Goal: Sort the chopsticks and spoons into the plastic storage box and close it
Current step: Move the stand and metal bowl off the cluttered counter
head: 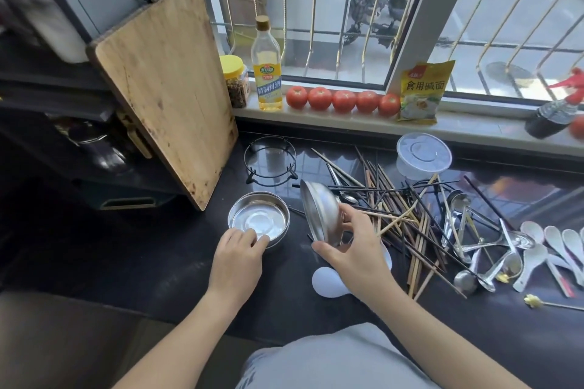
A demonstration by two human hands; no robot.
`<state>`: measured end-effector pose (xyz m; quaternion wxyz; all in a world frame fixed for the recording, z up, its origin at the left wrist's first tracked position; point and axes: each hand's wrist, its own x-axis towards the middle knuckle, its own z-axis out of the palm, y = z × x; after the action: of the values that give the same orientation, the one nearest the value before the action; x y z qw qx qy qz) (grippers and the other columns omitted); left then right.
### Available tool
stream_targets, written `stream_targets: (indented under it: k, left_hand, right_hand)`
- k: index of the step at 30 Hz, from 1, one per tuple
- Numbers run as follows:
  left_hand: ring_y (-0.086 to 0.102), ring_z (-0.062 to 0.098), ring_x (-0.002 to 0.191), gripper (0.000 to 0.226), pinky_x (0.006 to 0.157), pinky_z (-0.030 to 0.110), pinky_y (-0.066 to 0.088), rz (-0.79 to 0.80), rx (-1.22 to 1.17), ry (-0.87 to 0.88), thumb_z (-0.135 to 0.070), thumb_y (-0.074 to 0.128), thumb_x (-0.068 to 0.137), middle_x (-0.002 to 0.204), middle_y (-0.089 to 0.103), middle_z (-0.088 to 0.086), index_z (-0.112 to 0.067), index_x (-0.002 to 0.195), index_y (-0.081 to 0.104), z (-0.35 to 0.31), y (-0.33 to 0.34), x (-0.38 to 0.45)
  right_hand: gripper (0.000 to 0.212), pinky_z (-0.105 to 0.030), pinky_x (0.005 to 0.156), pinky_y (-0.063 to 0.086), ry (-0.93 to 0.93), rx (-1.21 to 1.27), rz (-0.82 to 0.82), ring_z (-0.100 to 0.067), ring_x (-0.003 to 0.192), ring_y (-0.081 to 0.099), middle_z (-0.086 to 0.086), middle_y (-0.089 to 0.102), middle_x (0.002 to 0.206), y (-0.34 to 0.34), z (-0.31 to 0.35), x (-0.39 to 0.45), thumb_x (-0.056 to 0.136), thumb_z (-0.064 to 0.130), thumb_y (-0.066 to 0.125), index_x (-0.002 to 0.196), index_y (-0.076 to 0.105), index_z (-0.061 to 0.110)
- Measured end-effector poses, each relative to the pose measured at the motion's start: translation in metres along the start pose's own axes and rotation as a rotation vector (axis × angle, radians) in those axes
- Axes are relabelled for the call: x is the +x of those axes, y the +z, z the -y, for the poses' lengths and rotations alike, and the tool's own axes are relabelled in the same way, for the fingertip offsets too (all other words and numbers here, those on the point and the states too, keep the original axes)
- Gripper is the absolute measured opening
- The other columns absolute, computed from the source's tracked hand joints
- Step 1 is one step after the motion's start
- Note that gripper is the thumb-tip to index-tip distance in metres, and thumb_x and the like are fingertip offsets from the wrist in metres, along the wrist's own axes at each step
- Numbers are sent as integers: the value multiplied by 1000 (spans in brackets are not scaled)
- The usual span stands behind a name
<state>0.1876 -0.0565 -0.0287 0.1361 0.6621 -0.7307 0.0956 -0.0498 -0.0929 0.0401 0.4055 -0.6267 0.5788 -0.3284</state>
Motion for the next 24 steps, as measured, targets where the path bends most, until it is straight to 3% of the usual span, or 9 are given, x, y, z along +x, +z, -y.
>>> stream_targets:
  k: [5, 8, 10, 12, 14, 16, 18, 20, 24]
  left_hand:
    - [50, 26, 63, 26, 77, 39, 47, -8, -28, -55, 8, 64, 76, 70, 52, 1, -17, 83, 69, -9, -1, 3]
    - [50, 27, 63, 23, 82, 42, 48, 132, 36, -90, 4, 69, 72, 68, 51, 2, -18, 78, 68, -10, 1, 4]
    - [52, 27, 65, 12, 91, 46, 47, 185, 60, -102, -9, 71, 80, 68, 53, 1, -20, 76, 67, -8, 5, 2]
    - [58, 26, 72, 20, 101, 51, 44, 226, 34, -86, -29, 56, 95, 74, 59, 0, -21, 82, 69, -8, 6, -5]
    - [62, 23, 86, 34, 110, 53, 39, 249, -37, -57, -37, 41, 99, 87, 62, -3, -22, 104, 70, -7, 7, -16]
    - [61, 22, 107, 36, 115, 53, 34, 186, -149, -78, -28, 45, 97, 106, 63, -2, -18, 123, 67, -2, 6, -27]
    - [58, 26, 117, 39, 113, 51, 37, 98, -272, -207, -11, 49, 91, 119, 63, 3, -11, 126, 67, 3, 1, -40]
    - [59, 31, 117, 44, 106, 49, 44, 34, -358, -389, 0, 49, 84, 122, 64, 8, -6, 123, 68, 5, -3, -54]
    - [51, 20, 129, 57, 103, 34, 42, 141, -558, -612, 10, 51, 89, 142, 52, -2, -13, 141, 56, 4, -24, -59]
  right_hand:
    - [80, -34, 98, 51, 11, -13, 13, 2, 114, 52, 18, 49, 127, -1, -2, 2, 75, 34, 87, 143, 45, 31]
    - [79, -36, 98, 52, 10, -23, 17, 3, 114, 52, 19, 48, 126, -3, -2, 2, 76, 32, 87, 143, 45, 31]
    - [80, -37, 97, 52, 2, -41, 22, 1, 116, 52, 18, 47, 126, -2, -2, 3, 76, 32, 87, 143, 44, 31]
    - [81, -33, 97, 51, -35, -84, 18, 0, 115, 51, 17, 47, 124, 0, -3, 4, 75, 33, 88, 143, 44, 32]
    - [81, -23, 95, 45, -158, -205, 34, -1, 111, 48, 17, 47, 121, 6, 2, 8, 74, 35, 88, 142, 45, 30]
    - [83, -22, 98, 40, -364, -380, 87, -11, 114, 46, 11, 47, 126, 20, 9, 19, 72, 36, 88, 143, 45, 26]
    - [86, -34, 97, 46, -578, -599, 123, -25, 115, 47, 0, 49, 131, 44, 17, 34, 69, 38, 89, 142, 47, 21]
    - [89, -43, 86, 50, -723, -816, 157, -32, 110, 50, -6, 51, 128, 71, 20, 48, 61, 38, 91, 138, 51, 20]
    - [84, -48, 97, 44, -862, -977, 291, -38, 113, 48, -10, 51, 125, 99, 12, 53, 62, 26, 87, 136, 47, 17]
